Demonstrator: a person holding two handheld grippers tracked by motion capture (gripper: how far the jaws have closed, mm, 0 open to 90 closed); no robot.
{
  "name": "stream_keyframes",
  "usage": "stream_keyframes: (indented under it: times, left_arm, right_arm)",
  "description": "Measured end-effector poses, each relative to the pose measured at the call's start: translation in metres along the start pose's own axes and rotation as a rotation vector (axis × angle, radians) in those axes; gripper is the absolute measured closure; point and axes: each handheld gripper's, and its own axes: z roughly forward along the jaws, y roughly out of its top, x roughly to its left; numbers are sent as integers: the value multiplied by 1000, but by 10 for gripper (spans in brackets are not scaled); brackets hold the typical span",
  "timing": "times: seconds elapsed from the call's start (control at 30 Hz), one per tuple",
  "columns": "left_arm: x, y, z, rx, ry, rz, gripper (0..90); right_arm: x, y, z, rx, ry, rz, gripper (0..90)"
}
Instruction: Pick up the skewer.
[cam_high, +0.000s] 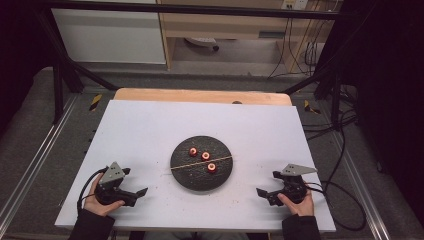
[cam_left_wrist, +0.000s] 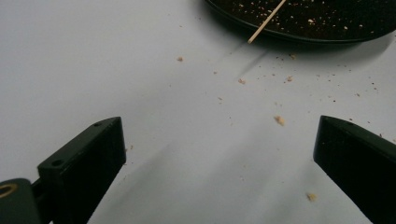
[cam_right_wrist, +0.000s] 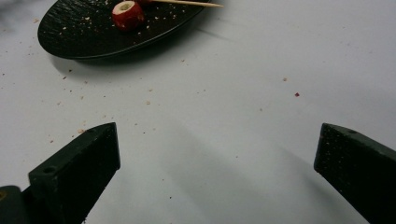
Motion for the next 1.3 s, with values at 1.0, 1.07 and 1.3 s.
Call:
stream_keyframes:
  times: [1.0,1.07,1.3]
  left_arm:
    - [-16,21,4,26,-20,39,37]
    - [-16,23,4,25,-20,43,38]
    - [-21,36,9,42,-25,71,41]
  right_arm:
    - [-1,1,0,-6,-5,0,7]
    - [-1,1,-1,-11,-3,0,7]
    - [-1,1,-1,-7,-3,-1,7]
